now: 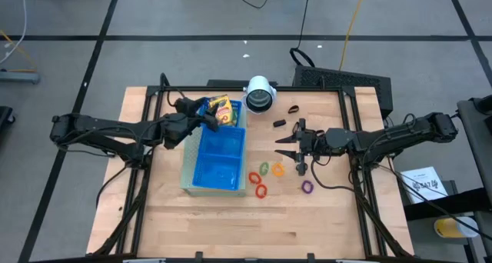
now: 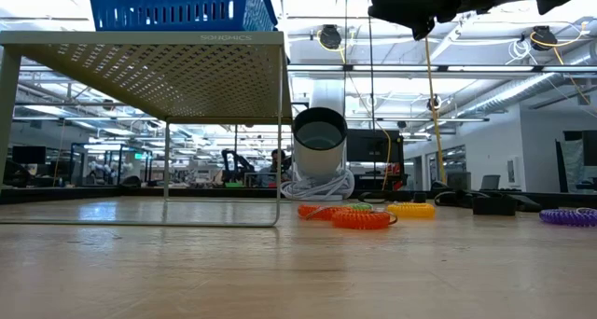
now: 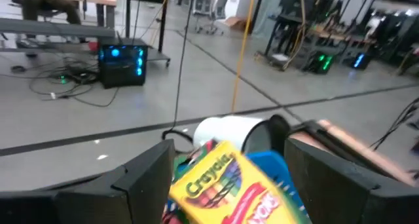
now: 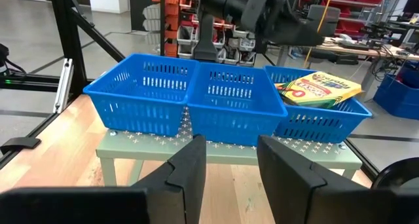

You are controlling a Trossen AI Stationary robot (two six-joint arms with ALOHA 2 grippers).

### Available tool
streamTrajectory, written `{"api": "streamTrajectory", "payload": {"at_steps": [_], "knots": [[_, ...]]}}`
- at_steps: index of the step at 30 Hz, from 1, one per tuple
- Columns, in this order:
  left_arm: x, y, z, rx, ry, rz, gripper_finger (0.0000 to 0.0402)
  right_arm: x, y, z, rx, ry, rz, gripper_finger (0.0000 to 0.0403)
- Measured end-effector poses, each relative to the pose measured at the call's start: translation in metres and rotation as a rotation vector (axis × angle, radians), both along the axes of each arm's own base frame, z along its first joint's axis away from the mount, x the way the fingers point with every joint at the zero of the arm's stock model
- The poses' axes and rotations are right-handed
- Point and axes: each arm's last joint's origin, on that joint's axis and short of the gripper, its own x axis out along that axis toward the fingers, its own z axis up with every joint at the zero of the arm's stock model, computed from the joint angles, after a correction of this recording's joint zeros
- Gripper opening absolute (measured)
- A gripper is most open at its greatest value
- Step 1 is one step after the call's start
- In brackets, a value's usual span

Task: Pick & Place Office Desk Supplies
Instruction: Put the black rubber band into the middle blue bin on the shelf

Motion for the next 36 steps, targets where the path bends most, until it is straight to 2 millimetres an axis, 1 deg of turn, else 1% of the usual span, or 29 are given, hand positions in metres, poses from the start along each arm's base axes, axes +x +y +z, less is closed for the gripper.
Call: {"api": "streamTrajectory", "payload": {"at_steps": [3,5,7,10,12,14,17,19,22,25,27,29,32,34,36], "knots": [[0.001,0.0,-0.001,0.003,0.003,-0.009,0.0271,0.0,0.0,0.0,0.0,0.0,0.0,0.0126],[0.003,0.0,0.003,0.02,-0.012,-0.049,0.0255,0.0,0.0,0.0,0.0,0.0,0.0,0.0126],[0.005,0.001,0.011,0.035,-0.013,-0.097,0.024,0.0,0.0,0.0,0.0,0.0,0.0,0.0126],[0.011,0.006,0.022,0.053,0.05,-0.167,0.0216,0.0,0.0,0.0,0.0,0.0,0.0,0.0126],[0.017,0.011,0.036,0.054,0.095,-0.217,0.0197,0.0,0.0,0.0,0.0,0.0,0.0,0.0126],[0.023,0.016,0.045,0.046,0.172,-0.231,0.0176,0.0,0.0,0.0,0.0,-0.001,0.0,0.0126],[0.035,0.023,0.049,0.047,0.286,-0.225,0.0143,0.0,0.0,0.0,0.0,-0.001,0.0,0.0126],[0.041,0.024,0.054,0.046,0.312,-0.252,0.0124,0.0,0.0,0.0,0.0,0.003,0.0,0.0126],[0.042,0.017,0.068,0.085,0.291,-0.369,0.0098,-0.003,0.002,-0.002,-0.003,0.035,0.009,0.0126],[0.031,0.005,0.077,0.142,0.28,-0.432,0.0071,-0.01,0.003,-0.002,0.01,0.072,0.017,0.0126],[0.017,-0.001,0.082,0.171,0.258,-0.447,0.0052,-0.018,0.002,0.0,0.03,0.096,0.014,0.0126],[-0.003,-0.005,0.082,0.181,0.233,-0.451,0.0032,-0.026,0.001,0.002,0.054,0.108,0.005,0.0126],[-0.033,-0.01,0.072,0.212,0.195,-0.463,0.0008,-0.036,-0.002,0.003,0.078,0.141,-0.053,0.0126],[-0.055,-0.013,0.058,0.226,0.183,-0.5,0.0006,-0.041,-0.005,0.0,0.08,0.176,-0.115,0.0125],[-0.074,-0.017,0.047,0.245,0.131,-0.565,0.0014,-0.043,-0.006,-0.003,0.071,0.207,-0.167,0.0125]]}}
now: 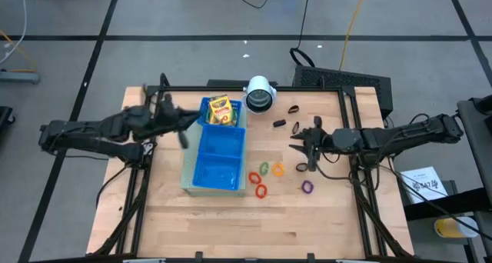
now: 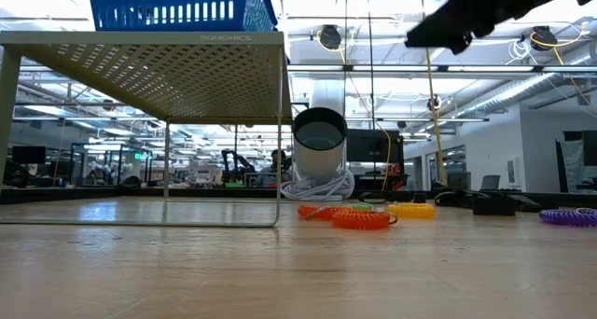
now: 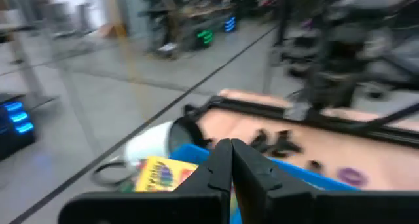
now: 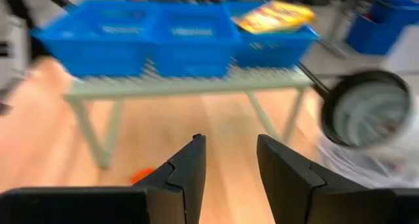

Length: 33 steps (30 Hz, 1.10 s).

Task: Pick & Place Office Desk Supplies
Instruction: Put the black rubber band into the middle blue bin on the shelf

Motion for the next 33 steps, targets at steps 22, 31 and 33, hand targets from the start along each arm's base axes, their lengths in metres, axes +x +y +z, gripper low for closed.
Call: {"api": "streamTrajectory", "payload": {"at_steps": [22,31,33], "knots": [[-0.057,-0.007,-0.05,0.041,-0.166,-0.135,0.0005,0.014,-0.128,-0.068,0.202,0.353,-0.516,0.0126],[-0.047,-0.007,-0.056,0.067,-0.094,-0.136,0.0037,0.019,-0.173,-0.107,0.142,0.46,-0.325,0.0126],[-0.045,-0.006,-0.056,0.082,-0.082,-0.135,0.004,0.017,-0.18,-0.116,0.158,0.482,-0.329,0.0126]]}}
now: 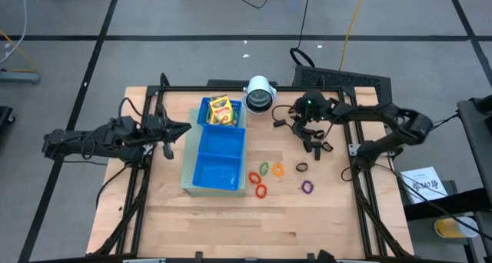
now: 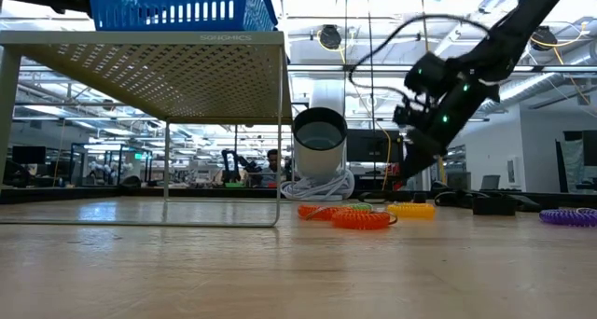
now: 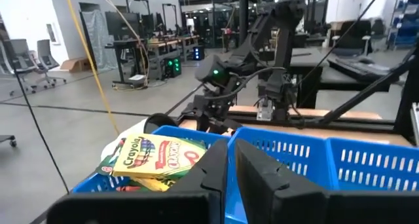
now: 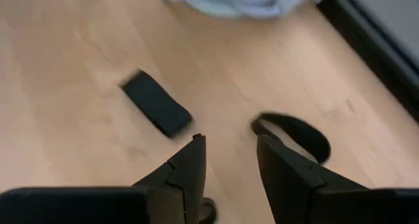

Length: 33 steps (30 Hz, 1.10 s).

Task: Pick & Place Office Desk Supplies
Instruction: Put the black rubber band into the middle blue bin on the shelf

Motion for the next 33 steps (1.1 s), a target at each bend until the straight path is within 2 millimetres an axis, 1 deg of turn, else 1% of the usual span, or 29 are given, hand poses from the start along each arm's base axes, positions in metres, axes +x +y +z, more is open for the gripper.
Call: {"api": "streamTrajectory", "payload": {"at_steps": [4,7,11,18,20,22,27,31,33], "knots": [[0.003,0.002,0.0,0.025,0.011,0.016,0.0038,-0.003,-0.012,-0.014,0.0,0.044,-0.01,0.0126],[0.004,0.004,0.0,0.023,0.004,0.035,0.0035,-0.004,-0.018,-0.02,-0.014,0.05,-0.012,0.0126],[0.004,0.007,0.0,0.018,0.007,0.055,0.0037,-0.005,-0.019,-0.027,-0.009,0.079,0.014,0.0125],[0.004,0.011,0.0,0.013,0.005,0.09,0.0037,-0.002,-0.02,-0.039,0.062,0.08,0.057,0.0121],[0.004,0.012,0.0,0.01,0.005,0.099,0.0037,-0.002,-0.019,-0.043,0.074,0.087,0.066,0.0109],[0.004,0.013,-0.001,0.003,0.006,0.109,0.0037,-0.001,-0.018,-0.046,0.081,0.098,0.08,0.0088],[0.005,0.016,-0.002,-0.024,0.014,0.133,0.0037,0.0,-0.016,-0.046,0.053,0.114,0.117,0.0013],[0.008,0.019,-0.004,-0.052,0.026,0.152,0.0037,0.001,-0.016,-0.045,0.046,0.112,0.122,0.0005],[0.011,0.02,-0.006,-0.075,0.035,0.16,0.0037,0.0,-0.015,-0.039,0.038,0.098,0.125,0.0002]]}}
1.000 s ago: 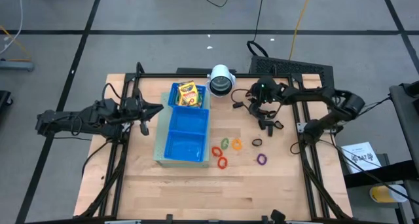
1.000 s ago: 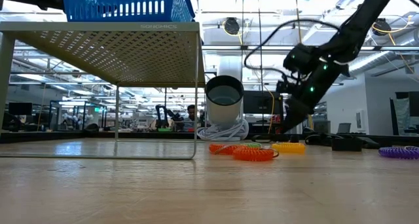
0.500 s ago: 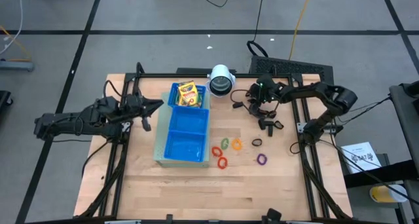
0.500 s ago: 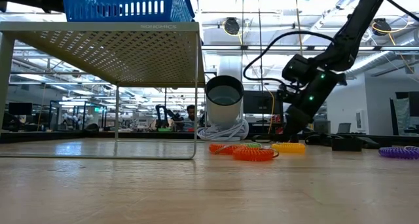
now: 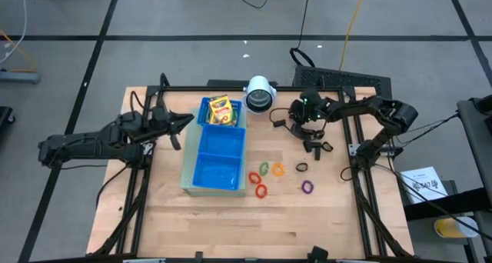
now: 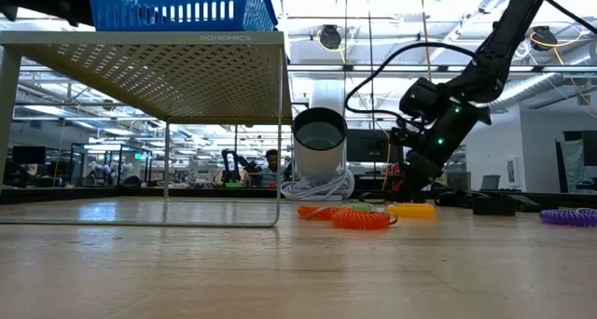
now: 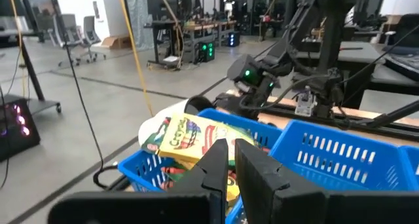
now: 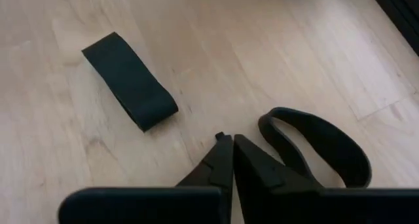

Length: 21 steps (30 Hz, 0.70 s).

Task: Pick & Place Office Desk Supplies
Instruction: Put the black rubber band into the middle blue bin on the shelf

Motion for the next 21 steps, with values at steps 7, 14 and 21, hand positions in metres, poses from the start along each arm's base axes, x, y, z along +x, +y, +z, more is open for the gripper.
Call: {"api": "streamTrajectory", "payload": {"at_steps": [7,14,21], "knots": [[0.009,0.002,-0.005,-0.046,0.023,0.007,0.0037,0.001,0.013,0.041,-0.024,-0.183,0.084,0.0],[0.019,0.004,-0.006,-0.045,0.021,0.003,0.0037,-0.005,0.008,0.058,-0.213,-0.151,0.025,0.0021],[0.024,0.005,-0.009,-0.046,0.04,0.002,0.0037,-0.01,-0.006,0.032,-0.148,-0.072,-0.002,0.013]]}}
